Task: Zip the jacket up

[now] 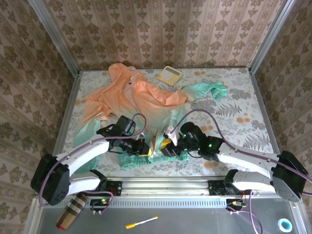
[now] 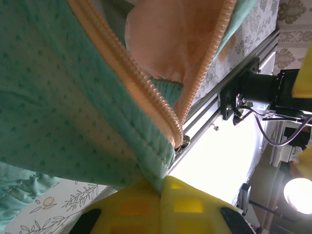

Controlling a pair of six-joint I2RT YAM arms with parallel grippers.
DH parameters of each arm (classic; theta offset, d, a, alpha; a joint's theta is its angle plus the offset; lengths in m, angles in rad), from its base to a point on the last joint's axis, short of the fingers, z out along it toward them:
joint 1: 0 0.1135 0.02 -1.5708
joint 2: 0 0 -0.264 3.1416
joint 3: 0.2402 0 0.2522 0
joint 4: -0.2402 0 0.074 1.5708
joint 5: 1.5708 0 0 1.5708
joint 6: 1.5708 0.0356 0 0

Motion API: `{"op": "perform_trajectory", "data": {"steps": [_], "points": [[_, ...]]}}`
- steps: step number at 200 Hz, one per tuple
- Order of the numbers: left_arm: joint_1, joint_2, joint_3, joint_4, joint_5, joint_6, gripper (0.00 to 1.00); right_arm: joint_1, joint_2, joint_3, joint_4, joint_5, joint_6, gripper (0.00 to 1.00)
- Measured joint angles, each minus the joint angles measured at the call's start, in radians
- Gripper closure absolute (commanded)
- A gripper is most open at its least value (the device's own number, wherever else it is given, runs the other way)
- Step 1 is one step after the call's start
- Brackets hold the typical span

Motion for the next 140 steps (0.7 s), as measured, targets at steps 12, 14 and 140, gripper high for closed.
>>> {"op": "perform_trajectory", "data": {"steps": [12, 14, 140], "points": [[0.002, 0.006, 0.0, -0.004, 0.007, 0.006, 1.0, 0.051, 0.0, -0.013, 0.002, 0.059, -0.053, 0.67], [0.002, 0.006, 0.0, -0.004, 0.008, 0.006, 1.0, 0.07, 0.0, -0.018, 0.003, 0.071, -0.066, 0.67], [0.008, 0.005, -0.003, 0.05, 0.037, -0.024, 1.0, 0.29, 0.16, -0.081, 0.184, 0.52, -0.398, 0.62]]}}
